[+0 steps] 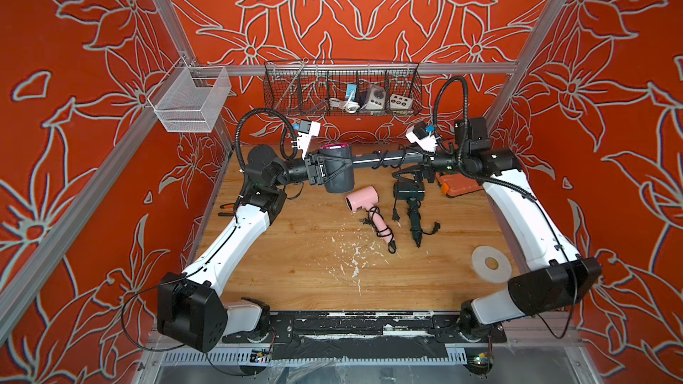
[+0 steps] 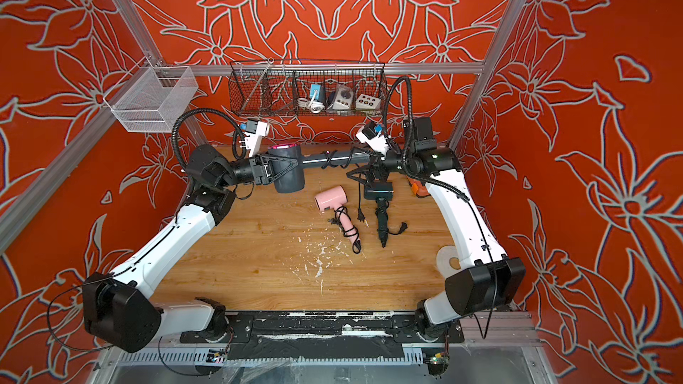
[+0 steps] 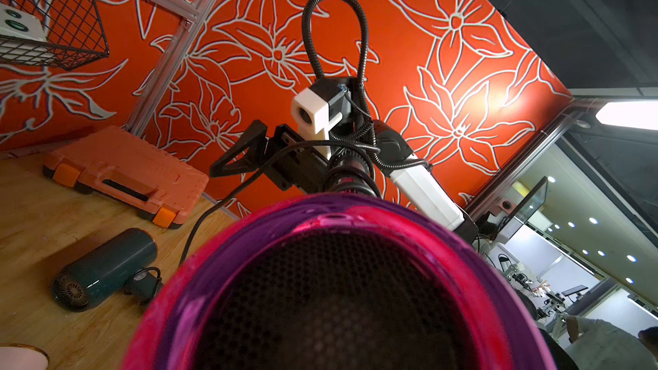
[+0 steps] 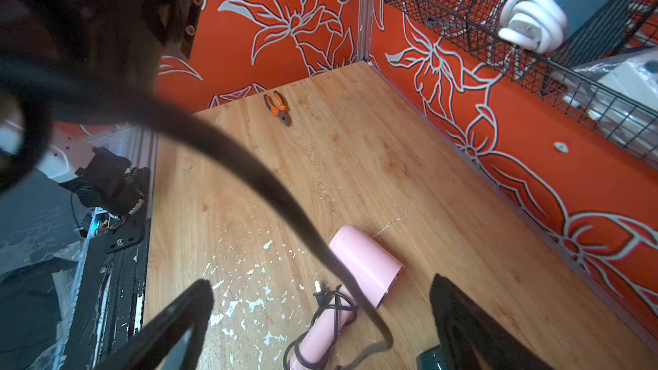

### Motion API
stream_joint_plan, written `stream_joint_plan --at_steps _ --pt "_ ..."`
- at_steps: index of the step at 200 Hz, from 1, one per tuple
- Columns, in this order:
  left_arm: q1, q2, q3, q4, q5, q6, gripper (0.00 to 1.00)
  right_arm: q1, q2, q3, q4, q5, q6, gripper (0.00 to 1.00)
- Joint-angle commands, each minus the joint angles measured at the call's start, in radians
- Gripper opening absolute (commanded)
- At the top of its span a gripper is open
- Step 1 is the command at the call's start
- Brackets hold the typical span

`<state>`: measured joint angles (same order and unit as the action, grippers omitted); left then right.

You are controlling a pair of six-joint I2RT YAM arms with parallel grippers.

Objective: Wrap the cord around the hair dryer
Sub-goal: Wrap the power cord around the hair dryer.

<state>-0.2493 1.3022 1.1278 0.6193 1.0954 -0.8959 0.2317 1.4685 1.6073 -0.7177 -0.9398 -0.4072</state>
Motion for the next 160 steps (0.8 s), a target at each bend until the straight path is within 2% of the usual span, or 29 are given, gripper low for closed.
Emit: stream_joint_plan --at_steps 1,57,84,122,160 --pt "0.004 -0.01 0.067 0.085 -0.015 -0.018 0.0 -0.014 -0.045 -0.079 0.131 0.014 0.067 0.98" --pt "0.007 -0.014 0.112 0.058 -0.019 -0.018 0.0 -0.015 -0.13 -0.387 0.445 0.107 0.227 0.98" --pt "0.007 -0.018 0.119 0.051 -0.022 -0.017 0.0 -0.015 -0.134 -0.49 0.55 0.159 0.263 0.98" --pt "0.007 -0.015 0.134 0.053 -0.029 -0.024 0.0 -0.014 -0.087 -0.531 0.628 0.183 0.279 0.97" --pt "0.007 -0.01 0.153 0.056 -0.035 -0.034 0.0 -0.004 -0.033 -0.542 0.661 0.1 0.294 0.86"
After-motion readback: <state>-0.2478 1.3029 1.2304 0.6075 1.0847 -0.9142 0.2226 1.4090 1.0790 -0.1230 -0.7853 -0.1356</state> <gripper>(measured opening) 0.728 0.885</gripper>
